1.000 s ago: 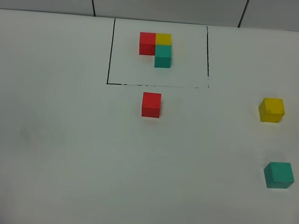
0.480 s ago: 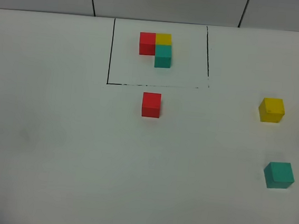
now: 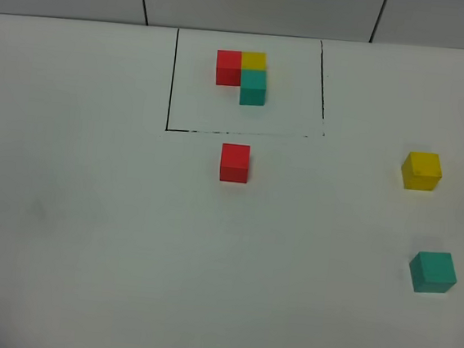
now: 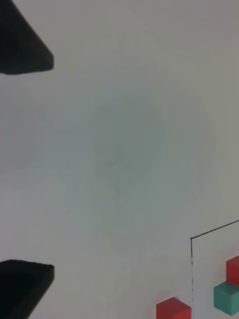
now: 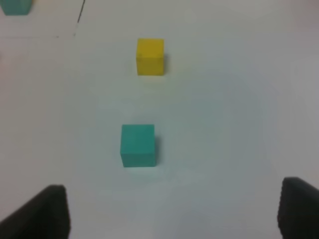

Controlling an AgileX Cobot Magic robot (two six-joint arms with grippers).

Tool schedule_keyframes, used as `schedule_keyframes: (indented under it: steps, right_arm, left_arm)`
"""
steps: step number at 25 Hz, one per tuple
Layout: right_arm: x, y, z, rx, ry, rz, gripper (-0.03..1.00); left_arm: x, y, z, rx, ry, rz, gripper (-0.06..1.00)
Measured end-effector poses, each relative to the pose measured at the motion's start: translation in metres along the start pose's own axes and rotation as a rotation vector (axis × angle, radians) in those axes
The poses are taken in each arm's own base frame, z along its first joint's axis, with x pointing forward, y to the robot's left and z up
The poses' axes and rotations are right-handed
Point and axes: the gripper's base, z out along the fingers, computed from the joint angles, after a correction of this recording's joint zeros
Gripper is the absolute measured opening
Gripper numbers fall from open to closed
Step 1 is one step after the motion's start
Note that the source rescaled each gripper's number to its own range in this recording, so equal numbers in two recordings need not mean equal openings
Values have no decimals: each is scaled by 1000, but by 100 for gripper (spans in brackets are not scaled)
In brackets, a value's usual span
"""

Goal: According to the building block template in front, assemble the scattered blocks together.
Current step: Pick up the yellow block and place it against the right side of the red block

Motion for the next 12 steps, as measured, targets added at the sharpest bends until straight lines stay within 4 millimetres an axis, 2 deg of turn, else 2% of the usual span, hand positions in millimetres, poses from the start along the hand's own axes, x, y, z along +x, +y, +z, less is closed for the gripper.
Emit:
schedule_keyframes:
  steps: [12]
  right_arm:
    - [-1, -1, 0, 12, -10, -10, 74]
  left_arm:
    - [0, 0, 0, 0, 0, 0, 94]
